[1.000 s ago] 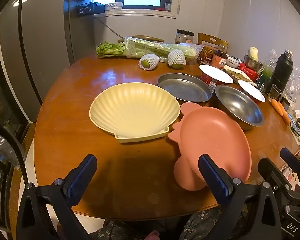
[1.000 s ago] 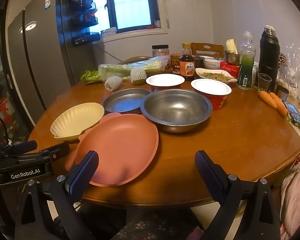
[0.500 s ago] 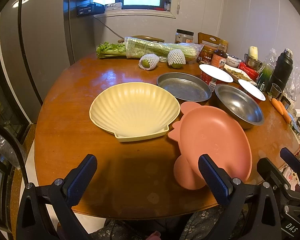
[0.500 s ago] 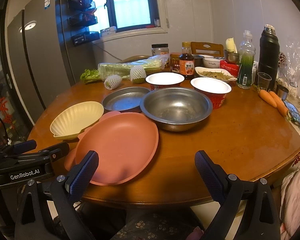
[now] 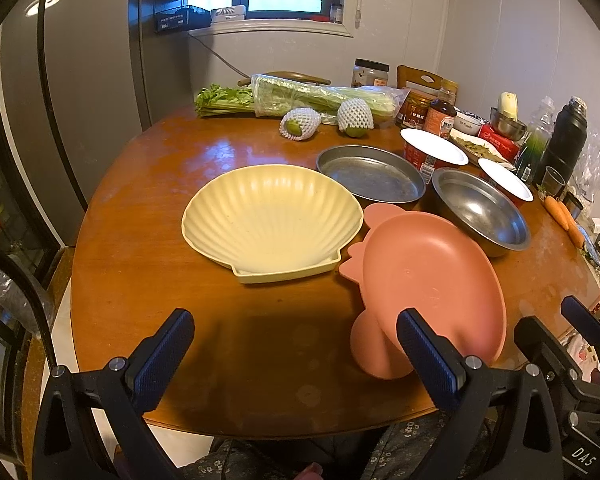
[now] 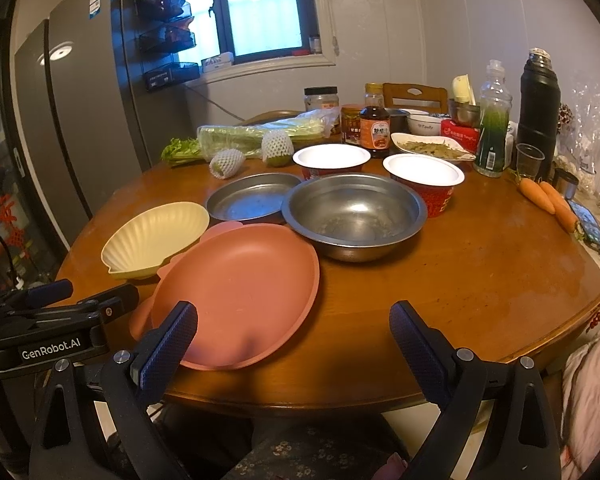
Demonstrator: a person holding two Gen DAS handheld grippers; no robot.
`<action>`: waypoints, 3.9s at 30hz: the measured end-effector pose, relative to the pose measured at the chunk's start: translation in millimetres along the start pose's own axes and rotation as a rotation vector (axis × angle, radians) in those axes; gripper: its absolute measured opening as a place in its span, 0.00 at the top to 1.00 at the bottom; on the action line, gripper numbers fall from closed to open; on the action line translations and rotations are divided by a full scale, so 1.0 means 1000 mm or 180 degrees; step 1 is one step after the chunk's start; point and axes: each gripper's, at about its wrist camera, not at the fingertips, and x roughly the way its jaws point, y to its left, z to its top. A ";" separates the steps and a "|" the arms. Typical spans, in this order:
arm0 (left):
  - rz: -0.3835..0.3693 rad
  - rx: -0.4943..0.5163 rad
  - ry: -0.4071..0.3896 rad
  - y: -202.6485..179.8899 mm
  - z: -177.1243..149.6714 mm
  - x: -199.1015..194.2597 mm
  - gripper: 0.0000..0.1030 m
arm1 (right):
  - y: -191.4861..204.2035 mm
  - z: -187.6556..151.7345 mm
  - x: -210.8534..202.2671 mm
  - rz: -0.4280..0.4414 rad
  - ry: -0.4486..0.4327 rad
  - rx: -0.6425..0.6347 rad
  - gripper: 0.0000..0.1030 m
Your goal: Organize plates and bowls
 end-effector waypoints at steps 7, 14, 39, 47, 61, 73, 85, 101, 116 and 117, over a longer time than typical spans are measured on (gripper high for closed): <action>0.0003 -0.0001 -0.0004 0.000 0.000 0.000 0.01 | 0.001 0.000 0.001 0.0006 0.0000 -0.0007 0.06; 0.0008 -0.0009 -0.0016 0.003 0.000 0.000 0.01 | 0.002 -0.001 0.001 0.0007 -0.0007 -0.0015 0.06; 0.0156 -0.0394 0.0008 0.066 0.018 0.009 0.01 | 0.035 0.031 0.026 0.0451 0.0062 -0.0172 0.06; 0.0210 -0.0490 0.0063 0.095 0.033 0.021 0.01 | 0.071 0.052 0.061 0.0582 0.0205 -0.0483 0.06; 0.0117 -0.0445 0.0203 0.108 0.057 0.055 0.01 | 0.102 0.075 0.125 0.0496 0.0543 -0.0733 0.34; 0.0052 -0.0377 0.0331 0.103 0.065 0.078 0.17 | 0.104 0.081 0.162 0.0426 0.0752 -0.0810 0.54; -0.0043 -0.0393 0.0406 0.097 0.067 0.091 0.43 | 0.109 0.086 0.177 0.0426 0.0858 -0.0956 0.65; -0.0113 -0.0536 0.0424 0.125 0.077 0.099 0.67 | 0.128 0.083 0.179 0.0733 0.0939 -0.0876 0.71; -0.0057 -0.0449 0.0392 0.132 0.105 0.118 0.67 | 0.133 0.068 0.162 0.0828 0.1025 -0.0770 0.70; -0.0064 -0.0454 0.0396 0.132 0.106 0.119 0.67 | 0.133 0.068 0.160 0.0832 0.1027 -0.0768 0.70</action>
